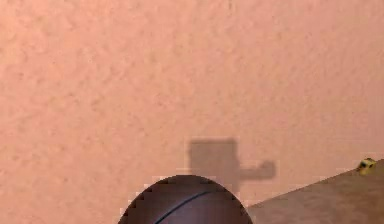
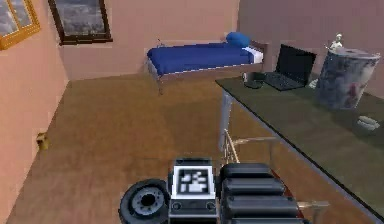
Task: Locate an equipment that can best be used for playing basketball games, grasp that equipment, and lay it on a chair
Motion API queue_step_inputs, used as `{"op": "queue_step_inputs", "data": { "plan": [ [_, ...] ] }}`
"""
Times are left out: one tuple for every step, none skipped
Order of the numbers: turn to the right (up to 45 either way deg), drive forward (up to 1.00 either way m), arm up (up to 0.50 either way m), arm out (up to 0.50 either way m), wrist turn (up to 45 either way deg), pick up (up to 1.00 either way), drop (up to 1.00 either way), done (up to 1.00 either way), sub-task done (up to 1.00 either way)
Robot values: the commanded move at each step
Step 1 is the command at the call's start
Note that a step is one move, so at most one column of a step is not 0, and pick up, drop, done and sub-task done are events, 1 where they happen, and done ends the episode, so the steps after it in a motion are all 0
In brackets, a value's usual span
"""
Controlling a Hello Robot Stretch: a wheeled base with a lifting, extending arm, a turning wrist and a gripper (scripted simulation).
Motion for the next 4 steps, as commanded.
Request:
{"op": "queue_step_inputs", "data": {
  "plan": [
    [-45.0, 0.0, 0.0, 0.0, 0.0, 0.0, 0.0, 0.0, 0.0],
    [-45.0, 0.0, 0.0, 0.0, 0.0, 0.0, 0.0, 0.0, 0.0],
    [-45.0, 0.0, 0.0, 0.0, 0.0, 0.0, 0.0, 0.0, 0.0],
    [-39.0, 0.0, 0.0, 0.0, 0.0, 0.0, 0.0, 0.0, 0.0]
  ]
}}
